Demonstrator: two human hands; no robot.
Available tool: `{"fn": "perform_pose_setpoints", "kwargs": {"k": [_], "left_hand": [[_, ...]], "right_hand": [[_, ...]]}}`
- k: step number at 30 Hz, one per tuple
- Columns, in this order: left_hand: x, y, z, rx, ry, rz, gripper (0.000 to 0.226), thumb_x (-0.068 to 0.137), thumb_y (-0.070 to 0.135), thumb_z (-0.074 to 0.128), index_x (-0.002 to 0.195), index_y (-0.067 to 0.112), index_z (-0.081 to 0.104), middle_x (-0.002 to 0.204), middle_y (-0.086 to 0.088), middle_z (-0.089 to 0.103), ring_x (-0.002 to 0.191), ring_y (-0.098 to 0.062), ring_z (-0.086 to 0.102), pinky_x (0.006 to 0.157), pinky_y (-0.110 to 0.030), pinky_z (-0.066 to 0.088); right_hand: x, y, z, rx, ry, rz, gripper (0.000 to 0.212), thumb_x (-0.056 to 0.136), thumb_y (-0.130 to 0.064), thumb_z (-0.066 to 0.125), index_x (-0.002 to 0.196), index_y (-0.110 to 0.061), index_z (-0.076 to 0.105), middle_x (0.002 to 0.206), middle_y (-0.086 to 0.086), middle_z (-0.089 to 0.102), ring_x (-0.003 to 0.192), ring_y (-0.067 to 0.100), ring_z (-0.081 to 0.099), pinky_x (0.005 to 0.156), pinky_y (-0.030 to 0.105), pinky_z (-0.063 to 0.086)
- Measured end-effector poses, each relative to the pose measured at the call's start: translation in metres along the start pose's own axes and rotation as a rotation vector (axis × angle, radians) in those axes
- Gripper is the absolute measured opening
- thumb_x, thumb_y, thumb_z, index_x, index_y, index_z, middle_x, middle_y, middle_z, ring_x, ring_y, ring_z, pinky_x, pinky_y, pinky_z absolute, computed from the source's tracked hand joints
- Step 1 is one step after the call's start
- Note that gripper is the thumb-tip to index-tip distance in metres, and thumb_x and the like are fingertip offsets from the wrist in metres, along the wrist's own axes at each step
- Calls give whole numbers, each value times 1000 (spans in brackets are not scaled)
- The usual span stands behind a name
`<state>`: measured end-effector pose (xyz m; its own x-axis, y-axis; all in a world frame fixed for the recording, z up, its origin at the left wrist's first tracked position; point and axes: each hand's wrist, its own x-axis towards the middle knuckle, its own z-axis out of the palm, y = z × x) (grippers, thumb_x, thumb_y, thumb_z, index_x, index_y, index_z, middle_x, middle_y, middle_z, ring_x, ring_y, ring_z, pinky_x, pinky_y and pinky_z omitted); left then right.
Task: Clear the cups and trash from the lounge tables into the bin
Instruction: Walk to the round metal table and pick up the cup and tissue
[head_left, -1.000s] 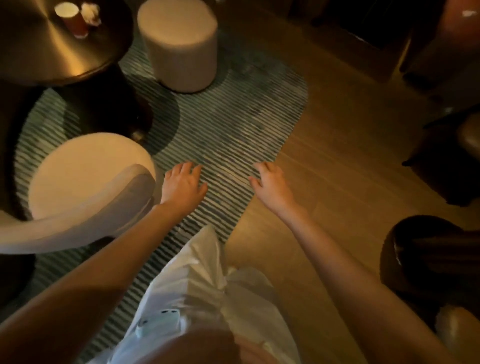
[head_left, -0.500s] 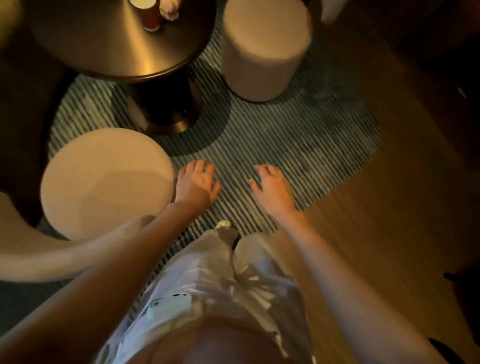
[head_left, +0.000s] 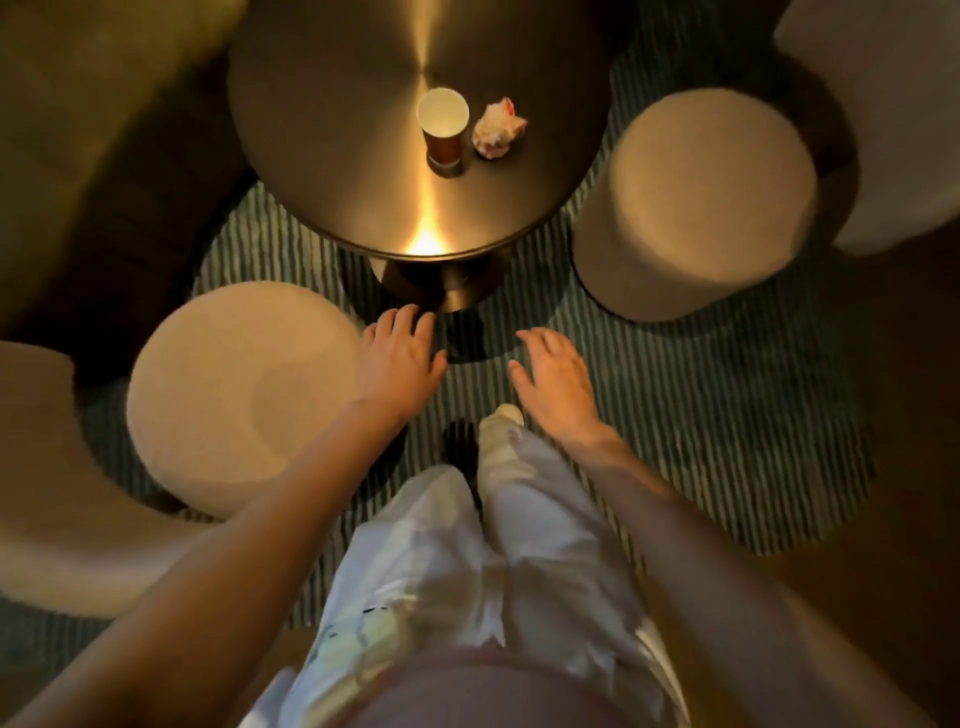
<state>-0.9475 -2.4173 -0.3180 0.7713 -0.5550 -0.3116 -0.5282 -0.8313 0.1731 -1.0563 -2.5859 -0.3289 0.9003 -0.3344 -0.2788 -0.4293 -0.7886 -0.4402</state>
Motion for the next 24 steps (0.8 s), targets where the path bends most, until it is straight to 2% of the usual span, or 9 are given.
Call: {"fn": "perform_pose_setpoints", "kwargs": {"k": [8, 13, 17, 19, 22, 23, 24], "left_hand": [[84, -2, -23, -75, 49, -219, 52, 92, 34, 52, 136, 8, 44, 141, -16, 44, 131, -33, 39, 106, -45, 33], [134, -18, -21, -134, 42, -316, 50, 91, 34, 53, 134, 9, 45, 138, -15, 46, 127, -33, 41, 104, -44, 35], [172, -25, -25, -173, 5, -336, 51, 93, 34, 51, 137, 10, 42, 141, -15, 43, 130, -32, 38, 106, -44, 33], [189, -30, -28, -184, 4, -347, 50, 93, 33, 51, 137, 10, 41, 142, -15, 41, 131, -32, 37, 107, -44, 33], [209, -38, -35, -193, 20, -366, 50, 94, 32, 52, 138, 10, 41, 143, -16, 40, 132, -32, 36, 109, -44, 32], [214, -41, -37, -190, 28, -372, 50, 94, 32, 52, 138, 10, 41, 143, -15, 41, 132, -32, 36, 109, -44, 32], [220, -42, -38, -185, 27, -376, 50, 94, 32, 52, 137, 10, 41, 143, -15, 41, 132, -31, 36, 109, -44, 32]], "right_hand": [[142, 9, -39, -5, -144, -177, 53, 96, -31, 50, 143, -10, 37, 146, 10, 38, 137, 25, 30, 114, 35, 26], [229, -1, -45, 155, -109, -283, 53, 90, -29, 61, 138, -17, 43, 141, 3, 45, 130, 17, 38, 107, 31, 33], [291, -9, -47, 373, -28, -121, 81, 75, -35, 76, 143, -22, 34, 145, 0, 39, 123, 2, 37, 100, 17, 31], [318, -10, -45, 400, -15, -76, 92, 69, -37, 81, 144, -21, 31, 148, 1, 35, 122, -1, 32, 101, 18, 31], [354, -13, -41, 365, -48, -113, 101, 64, -39, 84, 145, -16, 29, 148, 5, 33, 134, 15, 31, 110, 36, 34], [363, -15, -40, 346, -58, -133, 103, 63, -41, 85, 145, -14, 29, 147, 6, 33, 134, 19, 32, 112, 37, 31], [370, -16, -39, 324, -70, -150, 104, 61, -41, 85, 145, -13, 30, 147, 7, 34, 134, 21, 32, 114, 31, 24]]}}
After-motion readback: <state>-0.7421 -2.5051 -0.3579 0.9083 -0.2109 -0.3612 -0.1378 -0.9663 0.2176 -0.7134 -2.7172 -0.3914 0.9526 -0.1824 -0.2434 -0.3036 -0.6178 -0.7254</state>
